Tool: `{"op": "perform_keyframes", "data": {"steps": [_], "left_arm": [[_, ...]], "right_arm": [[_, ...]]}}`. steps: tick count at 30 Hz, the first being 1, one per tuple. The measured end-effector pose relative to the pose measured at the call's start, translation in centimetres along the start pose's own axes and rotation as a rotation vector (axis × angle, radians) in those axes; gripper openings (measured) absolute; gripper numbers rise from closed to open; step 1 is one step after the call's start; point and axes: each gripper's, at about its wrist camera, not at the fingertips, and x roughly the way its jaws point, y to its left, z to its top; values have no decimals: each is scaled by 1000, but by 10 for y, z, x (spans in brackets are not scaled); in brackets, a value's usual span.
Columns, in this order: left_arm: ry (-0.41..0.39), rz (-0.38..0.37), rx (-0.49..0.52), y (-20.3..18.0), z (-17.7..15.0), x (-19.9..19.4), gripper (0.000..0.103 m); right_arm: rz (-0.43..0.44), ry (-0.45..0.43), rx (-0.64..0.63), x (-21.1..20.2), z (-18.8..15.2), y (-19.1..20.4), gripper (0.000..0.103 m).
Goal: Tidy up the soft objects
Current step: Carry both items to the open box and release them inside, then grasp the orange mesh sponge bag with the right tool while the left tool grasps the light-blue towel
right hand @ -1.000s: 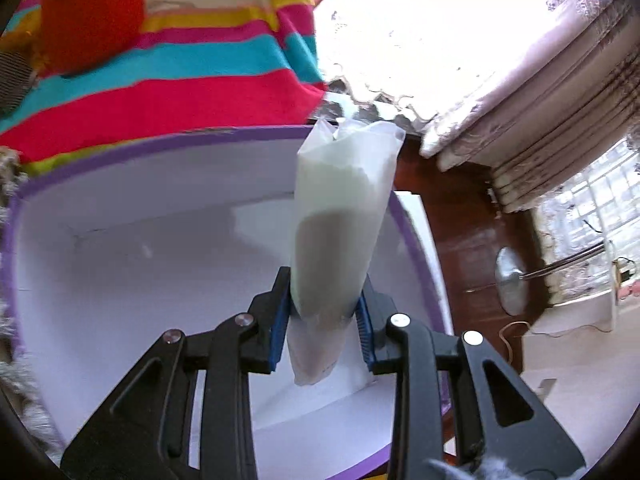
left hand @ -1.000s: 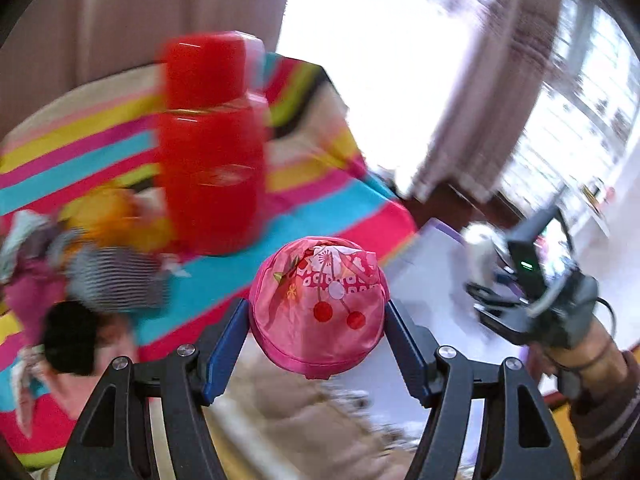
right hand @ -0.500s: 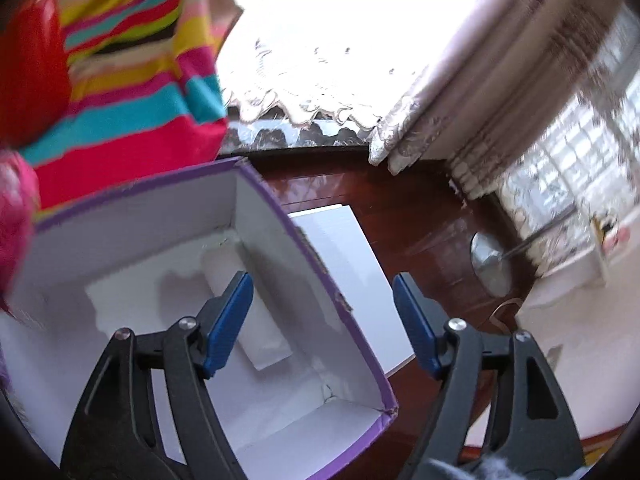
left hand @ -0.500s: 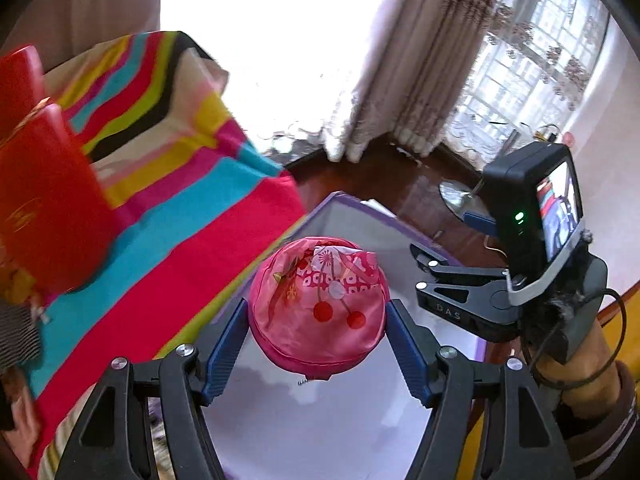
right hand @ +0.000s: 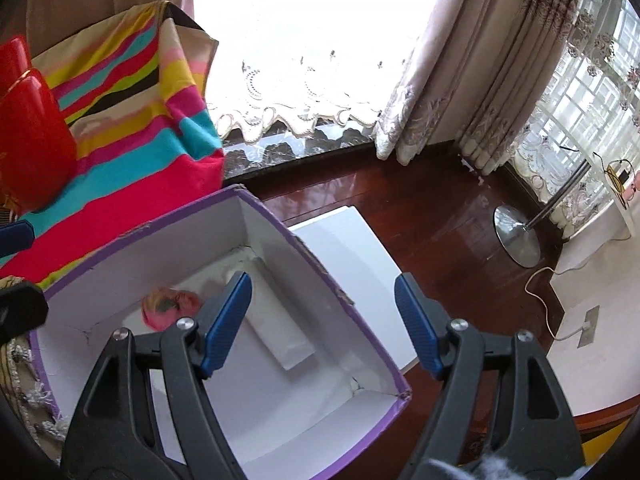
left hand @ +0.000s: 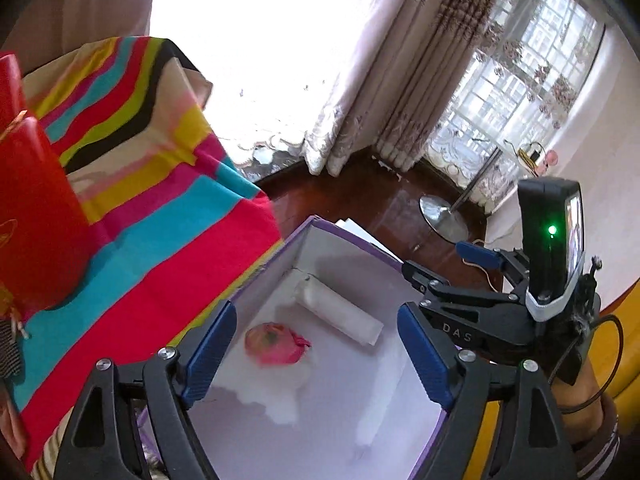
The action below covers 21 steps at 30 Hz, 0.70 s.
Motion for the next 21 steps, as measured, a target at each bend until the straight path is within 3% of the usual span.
{"op": "perform_keyframes", "data": {"steps": [5, 11, 21], "left_arm": [[-64, 27, -14, 17, -1, -32, 84], [-208, 98, -71, 60, -10, -95, 84], [-453, 345, -312, 185, -27, -202, 84]], "right_arm": [[49, -31, -16, -17, 4, 16, 77], [143, -73, -52, -37, 9, 48, 77], [338, -123, -176, -73, 19, 128, 77]]}}
